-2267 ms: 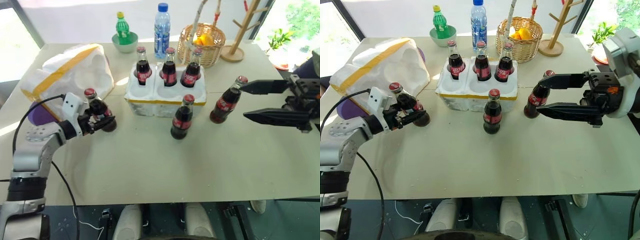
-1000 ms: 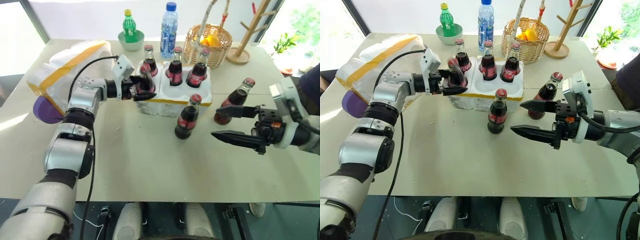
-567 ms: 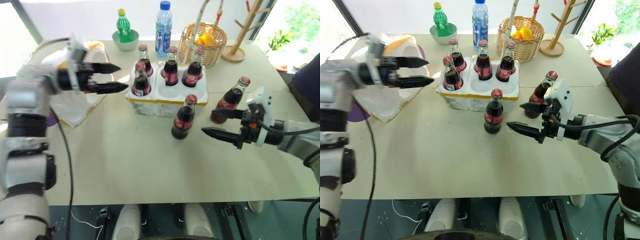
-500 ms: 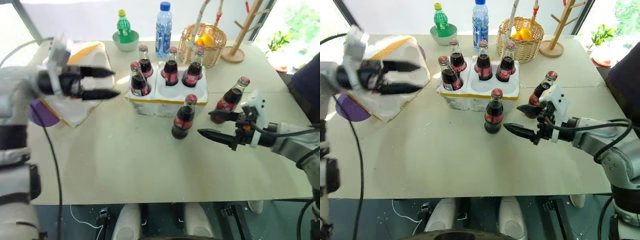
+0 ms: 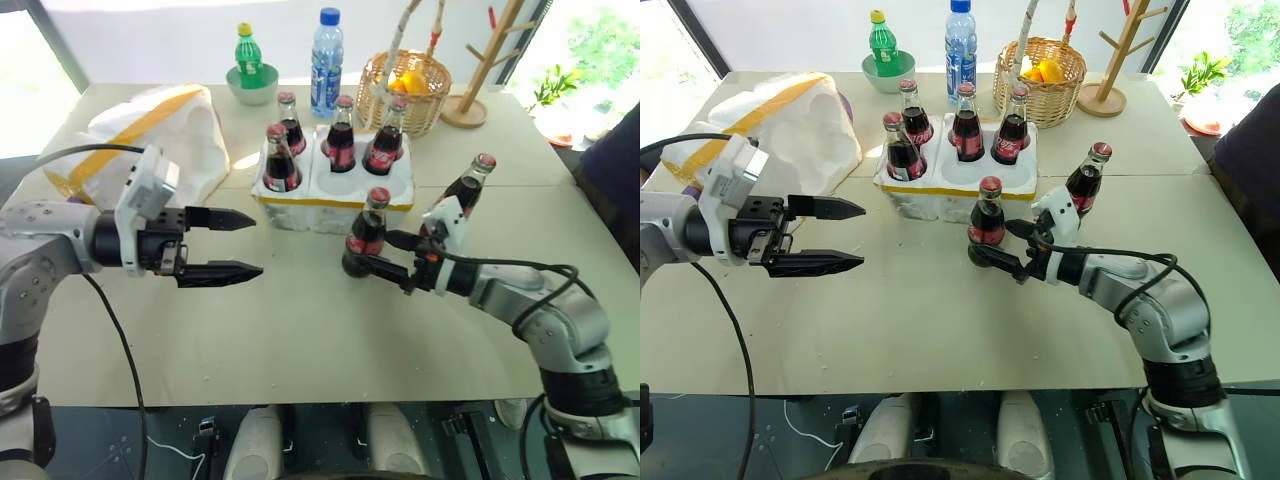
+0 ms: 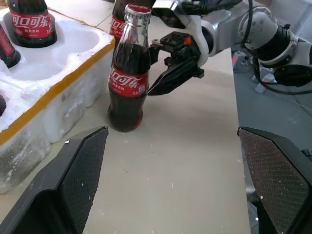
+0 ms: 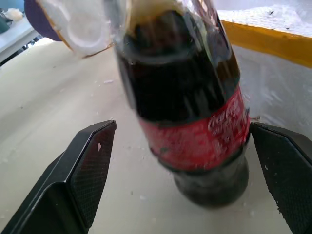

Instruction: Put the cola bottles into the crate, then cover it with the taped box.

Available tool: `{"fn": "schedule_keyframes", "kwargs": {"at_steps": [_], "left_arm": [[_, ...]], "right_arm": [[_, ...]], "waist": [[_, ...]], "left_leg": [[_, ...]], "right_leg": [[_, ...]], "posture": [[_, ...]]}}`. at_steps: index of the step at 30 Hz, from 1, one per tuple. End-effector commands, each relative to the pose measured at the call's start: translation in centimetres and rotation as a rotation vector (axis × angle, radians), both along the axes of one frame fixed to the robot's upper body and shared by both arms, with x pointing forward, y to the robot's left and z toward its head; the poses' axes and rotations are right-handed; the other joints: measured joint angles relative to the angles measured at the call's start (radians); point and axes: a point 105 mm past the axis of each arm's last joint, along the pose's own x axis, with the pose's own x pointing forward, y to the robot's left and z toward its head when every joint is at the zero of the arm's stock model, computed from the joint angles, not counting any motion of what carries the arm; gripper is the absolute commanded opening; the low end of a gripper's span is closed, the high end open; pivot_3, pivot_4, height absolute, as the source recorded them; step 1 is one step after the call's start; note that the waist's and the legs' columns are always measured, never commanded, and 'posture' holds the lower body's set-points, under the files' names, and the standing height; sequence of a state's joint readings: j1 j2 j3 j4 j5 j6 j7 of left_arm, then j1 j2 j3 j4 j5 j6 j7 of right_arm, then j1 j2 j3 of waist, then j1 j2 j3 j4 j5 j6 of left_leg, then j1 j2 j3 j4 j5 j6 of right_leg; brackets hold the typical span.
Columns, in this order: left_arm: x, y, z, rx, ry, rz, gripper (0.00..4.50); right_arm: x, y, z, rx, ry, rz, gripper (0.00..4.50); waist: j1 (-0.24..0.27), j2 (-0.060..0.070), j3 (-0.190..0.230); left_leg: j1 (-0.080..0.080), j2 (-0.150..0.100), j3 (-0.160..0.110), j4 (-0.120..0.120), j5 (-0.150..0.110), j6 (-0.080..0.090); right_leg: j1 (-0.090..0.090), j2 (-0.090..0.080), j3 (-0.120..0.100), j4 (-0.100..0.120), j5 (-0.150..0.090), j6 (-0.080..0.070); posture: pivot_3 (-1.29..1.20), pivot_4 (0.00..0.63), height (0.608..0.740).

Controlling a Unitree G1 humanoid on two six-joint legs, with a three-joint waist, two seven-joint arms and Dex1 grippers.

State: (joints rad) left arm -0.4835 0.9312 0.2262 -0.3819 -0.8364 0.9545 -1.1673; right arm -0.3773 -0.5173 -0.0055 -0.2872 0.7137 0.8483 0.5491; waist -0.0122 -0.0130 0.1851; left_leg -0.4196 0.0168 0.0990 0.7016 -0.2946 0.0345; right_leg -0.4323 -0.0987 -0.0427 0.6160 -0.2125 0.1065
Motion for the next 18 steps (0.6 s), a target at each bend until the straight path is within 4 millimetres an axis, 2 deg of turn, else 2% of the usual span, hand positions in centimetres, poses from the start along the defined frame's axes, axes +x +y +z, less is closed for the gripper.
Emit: {"fn": "schedule_keyframes", "kwargs": {"at_steps": [1, 4, 6, 9, 12, 14, 16, 18], "left_arm": [[-0.5, -0.2, 1.3, -0.018, -0.064, -0.001, 4.47], [-0.4, -0.3, 1.6, -0.022, -0.072, 0.007, 4.47], [-0.4, -0.3, 1.6, -0.022, -0.074, 0.012, 4.50], [-0.3, -0.2, 1.7, -0.025, -0.076, 0.029, 4.50], [-0.1, 0.0, 1.8, -0.033, -0.083, 0.056, 4.50], [0.1, 0.1, 1.9, -0.041, -0.089, 0.071, 4.50], [0.2, 0.3, 2.0, -0.048, -0.099, 0.084, 4.50], [0.4, 0.3, 2.1, -0.056, -0.112, 0.100, 4.50]], "right_arm": [[0.9, 0.9, 0.2, 0.006, -0.033, -0.005, 4.50], [1.6, 1.4, 0.0, 0.023, -0.031, -0.014, 4.50], [1.4, 1.8, 0.5, 0.039, -0.044, 0.011, 3.95], [-0.4, 2.4, 2.8, 0.096, -0.082, 0.124, 2.87], [-2.3, 2.9, 5.8, 0.136, -0.149, 0.259, 2.85], [-2.2, 3.3, 8.4, 0.163, -0.204, 0.292, 2.85], [-0.9, 3.9, 10.8, 0.177, -0.265, 0.269, 2.85], [1.5, 4.6, 12.3, 0.140, -0.322, 0.191, 2.85]], "waist": [[0.000, 0.000, 0.000], [0.001, 0.000, 0.000], [0.001, 0.000, 0.000], [0.000, 0.000, 0.000], [0.000, 0.002, 0.001], [-0.003, 0.002, 0.001], [-0.007, 0.002, 0.001], [-0.007, 0.002, 0.001]], "left_leg": [[0.000, 0.000, 0.000, 0.000, 0.000, 0.000], [0.000, 0.000, 0.000, 0.000, 0.000, 0.000], [0.000, 0.000, 0.000, 0.000, 0.000, 0.000], [0.000, 0.000, 0.000, -0.001, 0.000, 0.000], [-0.001, 0.000, 0.000, -0.001, 0.000, 0.000], [-0.001, 0.000, 0.000, -0.001, 0.000, 0.000], [0.000, 0.000, 0.002, -0.001, 0.000, -0.001], [0.000, 0.000, 0.002, -0.001, 0.001, -0.001]], "right_leg": [[0.000, 0.000, 0.000, 0.000, 0.000, 0.000], [0.000, 0.000, 0.000, 0.000, 0.000, 0.000], [0.000, 0.000, 0.000, 0.000, 0.000, 0.000], [0.000, 0.000, 0.000, 0.000, 0.000, 0.000], [-0.002, 0.000, 0.000, 0.000, 0.000, 0.000], [-0.002, 0.000, 0.000, 0.000, 0.000, 0.000], [-0.002, 0.000, 0.001, 0.000, 0.000, 0.000], [-0.002, 0.000, 0.001, 0.001, 0.000, 0.000]], "posture": [[0.00, 0.150, 0.740], [0.00, 0.150, 0.740], [0.00, 0.150, 0.740], [0.00, 0.150, 0.740], [0.00, 0.150, 0.740], [0.00, 0.150, 0.740], [0.00, 0.150, 0.740], [0.00, 0.150, 0.740]]}}
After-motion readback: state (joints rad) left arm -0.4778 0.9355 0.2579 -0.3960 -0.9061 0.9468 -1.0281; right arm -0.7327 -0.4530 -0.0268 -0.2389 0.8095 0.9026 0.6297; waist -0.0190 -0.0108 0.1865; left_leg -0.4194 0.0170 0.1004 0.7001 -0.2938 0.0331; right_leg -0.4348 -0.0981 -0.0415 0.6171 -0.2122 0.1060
